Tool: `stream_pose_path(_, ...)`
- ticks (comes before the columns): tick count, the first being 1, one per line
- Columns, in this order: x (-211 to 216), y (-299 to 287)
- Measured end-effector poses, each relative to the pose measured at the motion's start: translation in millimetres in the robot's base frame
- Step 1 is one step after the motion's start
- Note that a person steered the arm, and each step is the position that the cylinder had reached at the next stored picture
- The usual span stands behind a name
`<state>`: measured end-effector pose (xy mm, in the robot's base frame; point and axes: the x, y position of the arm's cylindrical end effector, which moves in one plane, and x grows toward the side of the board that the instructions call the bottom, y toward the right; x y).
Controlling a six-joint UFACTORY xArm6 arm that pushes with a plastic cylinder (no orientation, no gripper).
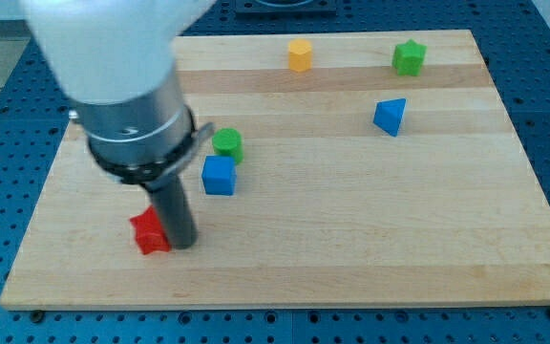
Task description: Point your arm to the left side of the green circle
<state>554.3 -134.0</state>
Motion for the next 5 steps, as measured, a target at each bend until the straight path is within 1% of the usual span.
stream_pose_path(1, -12, -42)
stream_pose_path(2, -30, -45)
stream_pose_path(3, -77, -43)
stream_pose_path(4, -94, -43)
stream_pose_path(5, -99, -43)
